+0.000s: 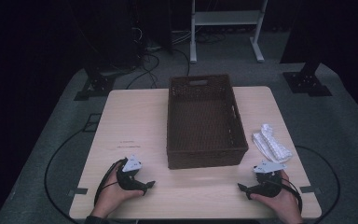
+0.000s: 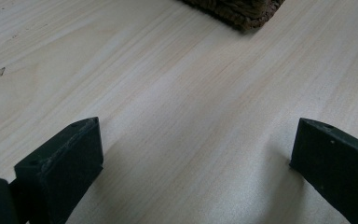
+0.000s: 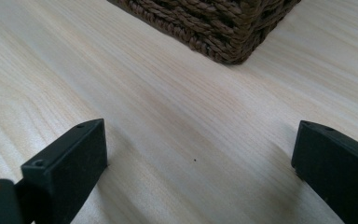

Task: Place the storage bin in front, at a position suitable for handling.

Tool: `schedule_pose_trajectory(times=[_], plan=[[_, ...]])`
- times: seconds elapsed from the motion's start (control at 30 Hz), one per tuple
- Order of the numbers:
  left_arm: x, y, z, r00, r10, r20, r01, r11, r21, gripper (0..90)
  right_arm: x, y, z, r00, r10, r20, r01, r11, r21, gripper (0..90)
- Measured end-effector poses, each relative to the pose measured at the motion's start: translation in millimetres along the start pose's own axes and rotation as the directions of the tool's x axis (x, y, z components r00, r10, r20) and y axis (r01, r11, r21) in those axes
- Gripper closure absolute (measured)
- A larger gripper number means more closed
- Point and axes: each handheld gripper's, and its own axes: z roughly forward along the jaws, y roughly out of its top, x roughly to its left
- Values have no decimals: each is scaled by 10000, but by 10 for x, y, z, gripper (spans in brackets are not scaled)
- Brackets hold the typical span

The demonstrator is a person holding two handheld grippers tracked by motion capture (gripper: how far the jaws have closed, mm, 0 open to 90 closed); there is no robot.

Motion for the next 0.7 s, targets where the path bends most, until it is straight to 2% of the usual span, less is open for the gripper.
schedule_pose_trajectory(times=[0.17, 0.23, 0.33, 0.5, 0.6, 0.7], plan=[[1, 0, 1, 10000, 0, 1, 0, 10000, 0, 9, -2, -2, -5, 9999, 80, 84, -80, 10000, -53, 53], [0, 0, 1, 10000, 0, 0, 0, 10000, -1, 9, -4, -7, -12, 9998, 149, 154, -148, 9998, -109, 88], [0, 0, 1, 10000, 2, -2, -2, 10000, -1, 9, -19, -26, -46, 9997, 160, 183, -154, 9993, -349, 206], [-3, -2, 0, 10000, -31, -29, 31, 10000, -10, 9, -23, -35, -66, 9998, 147, 153, -139, 9986, -501, 330], [-5, -3, 0, 10000, -57, -46, 57, 10000, -19, 9, -21, -18, -88, 9999, 137, 87, -134, 9990, -422, 465], [-6, -3, -1, 10000, -62, -57, 62, 10000, -20, 9, -23, 2, -108, 9998, 167, 60, -164, 9983, -566, 521]])
